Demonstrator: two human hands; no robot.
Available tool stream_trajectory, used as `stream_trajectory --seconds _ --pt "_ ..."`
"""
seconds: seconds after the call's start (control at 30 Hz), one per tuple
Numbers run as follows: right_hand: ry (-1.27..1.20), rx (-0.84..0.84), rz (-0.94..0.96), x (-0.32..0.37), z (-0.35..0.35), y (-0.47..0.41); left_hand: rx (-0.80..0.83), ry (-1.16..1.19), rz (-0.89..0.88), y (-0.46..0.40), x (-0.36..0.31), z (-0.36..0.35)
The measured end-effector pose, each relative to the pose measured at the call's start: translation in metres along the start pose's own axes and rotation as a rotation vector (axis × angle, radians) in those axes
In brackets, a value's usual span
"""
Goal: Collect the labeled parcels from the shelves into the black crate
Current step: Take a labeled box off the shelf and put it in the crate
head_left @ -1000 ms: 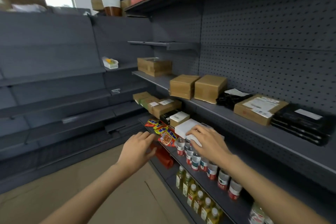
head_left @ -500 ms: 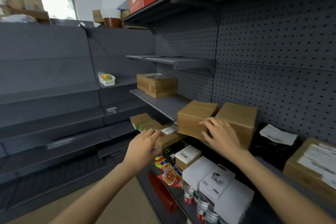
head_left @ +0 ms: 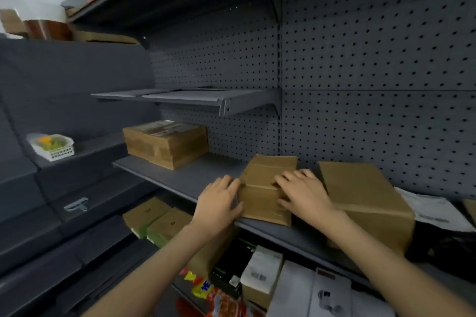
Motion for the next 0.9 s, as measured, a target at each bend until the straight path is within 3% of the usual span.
stream_trajectory --seconds 0.3,0.4,0.7,0.9 --pt "0.063 -0.038 -0.276 0.008 -0.025 -0.02 -0.093 0.03 -0.307 -0.054 0.08 -0.056" --pt "0.085 -0.089 -0.364 0.005 -0.028 -0.003 -0.124 0.032 -0.314 -0.058 0.092 -0.065" --pt "0.006 0.002 -0.593 0.017 -0.04 -0.005 -0.172 0.218 -0.308 -0.053 0.096 -0.081" --pt "-0.055 -0.185 -0.633 0.028 -0.016 -0.014 -0.176 0.377 -0.233 -0.055 0.098 -0.081"
Point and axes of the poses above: each hand's wrist, its own y-axis away from the middle knuckle, its own z-axis out of the back of the hand, x = y × z, the point moved 3 cm from there along -y, towards the middle knuckle, and after that the axes turned 10 degrees about -x, right-handed, at the moved point
